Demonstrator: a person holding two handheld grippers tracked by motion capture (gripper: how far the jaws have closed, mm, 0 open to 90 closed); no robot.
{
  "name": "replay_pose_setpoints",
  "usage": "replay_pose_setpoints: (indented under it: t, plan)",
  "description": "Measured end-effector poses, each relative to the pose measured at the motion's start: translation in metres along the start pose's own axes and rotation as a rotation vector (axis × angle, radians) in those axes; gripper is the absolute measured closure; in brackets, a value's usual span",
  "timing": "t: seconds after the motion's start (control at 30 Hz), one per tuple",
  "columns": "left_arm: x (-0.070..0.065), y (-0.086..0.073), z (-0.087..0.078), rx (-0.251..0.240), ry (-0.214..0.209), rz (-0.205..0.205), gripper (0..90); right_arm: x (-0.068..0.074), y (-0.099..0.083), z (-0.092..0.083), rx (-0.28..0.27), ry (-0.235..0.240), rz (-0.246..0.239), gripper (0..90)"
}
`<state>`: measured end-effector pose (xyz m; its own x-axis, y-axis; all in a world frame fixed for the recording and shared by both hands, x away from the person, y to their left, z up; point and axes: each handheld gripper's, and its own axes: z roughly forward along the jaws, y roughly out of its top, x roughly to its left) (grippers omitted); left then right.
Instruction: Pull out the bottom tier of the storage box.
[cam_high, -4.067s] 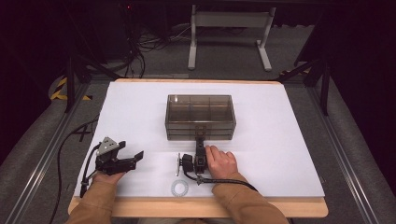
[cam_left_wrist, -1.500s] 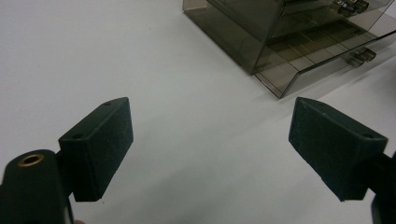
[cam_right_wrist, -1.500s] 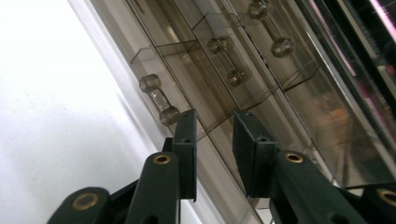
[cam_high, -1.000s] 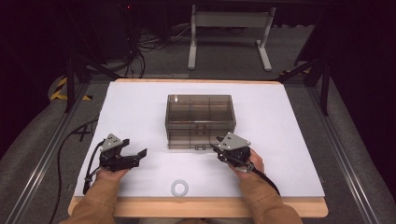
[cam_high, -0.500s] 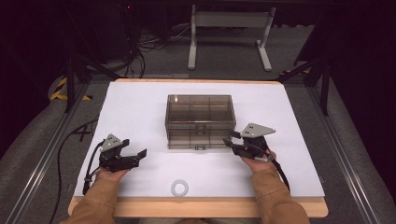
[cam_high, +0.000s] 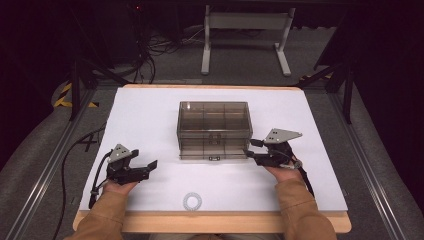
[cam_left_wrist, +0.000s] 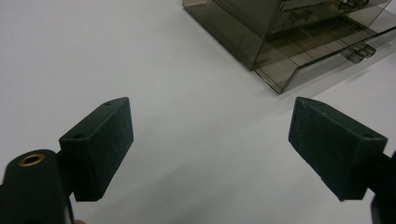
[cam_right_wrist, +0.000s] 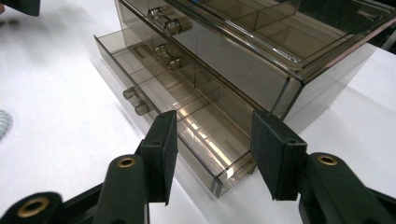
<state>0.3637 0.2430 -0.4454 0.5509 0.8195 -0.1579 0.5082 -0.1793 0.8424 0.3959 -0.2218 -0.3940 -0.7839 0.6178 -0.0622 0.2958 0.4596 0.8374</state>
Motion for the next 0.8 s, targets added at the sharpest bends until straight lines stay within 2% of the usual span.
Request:
replay_pose_setpoints:
  t: [0.23, 0.37, 0.5, 0.6, 0.8]
  plan:
    - [-0.001, 0.0, 0.001, 0.009, 0.0, 0.003, 14.9, -0.002, 0.006, -0.001, 0.023, 0.059, -0.019, 48.1]
    - [-0.001, 0.0, 0.001, 0.01, 0.0, 0.003, 14.9, 0.002, 0.01, 0.002, 0.049, 0.06, -0.061, 49.1]
    - [-0.001, 0.0, 0.002, 0.01, 0.0, 0.005, 14.9, 0.006, 0.019, 0.007, 0.113, 0.067, -0.083, 49.0]
    - [0.0, 0.0, 0.002, 0.013, -0.001, 0.006, 14.9, 0.006, 0.025, 0.009, 0.142, 0.102, -0.087, 52.5]
    - [0.0, -0.001, 0.001, 0.013, 0.001, 0.0, 14.9, 0.009, 0.036, 0.017, 0.21, 0.147, -0.148, 55.8]
